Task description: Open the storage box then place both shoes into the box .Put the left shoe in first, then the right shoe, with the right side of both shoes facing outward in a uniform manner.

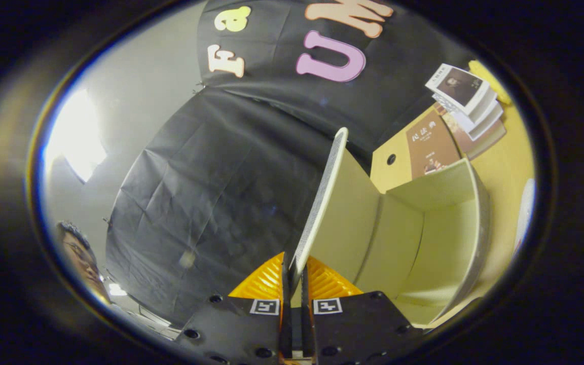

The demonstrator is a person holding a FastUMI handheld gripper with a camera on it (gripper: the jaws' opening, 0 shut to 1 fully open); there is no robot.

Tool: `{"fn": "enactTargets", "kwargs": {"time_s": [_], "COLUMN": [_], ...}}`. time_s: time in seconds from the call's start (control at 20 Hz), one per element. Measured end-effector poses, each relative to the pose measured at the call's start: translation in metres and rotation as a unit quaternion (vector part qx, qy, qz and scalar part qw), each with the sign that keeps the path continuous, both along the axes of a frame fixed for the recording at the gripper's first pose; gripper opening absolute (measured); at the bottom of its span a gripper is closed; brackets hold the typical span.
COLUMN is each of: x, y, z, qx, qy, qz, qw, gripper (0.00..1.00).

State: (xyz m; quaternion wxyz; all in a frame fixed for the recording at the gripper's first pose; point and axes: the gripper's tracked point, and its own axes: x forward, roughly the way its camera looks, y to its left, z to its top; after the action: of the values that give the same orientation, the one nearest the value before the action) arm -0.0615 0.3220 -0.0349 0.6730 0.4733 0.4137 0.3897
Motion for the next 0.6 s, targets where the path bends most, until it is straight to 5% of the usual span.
{"fn": "enactTargets", "kwargs": {"time_s": [0.3, 0.6], "x": [-0.005, -0.004], "y": [0.062, 0.101], "z": [0.016, 0.017], "qx": [-0.023, -0.070], "qy": [-0.041, -0.112], "qz": [0.028, 0.043], "qw": [0.998, 0.990], "gripper": [0.10, 0.54]}}
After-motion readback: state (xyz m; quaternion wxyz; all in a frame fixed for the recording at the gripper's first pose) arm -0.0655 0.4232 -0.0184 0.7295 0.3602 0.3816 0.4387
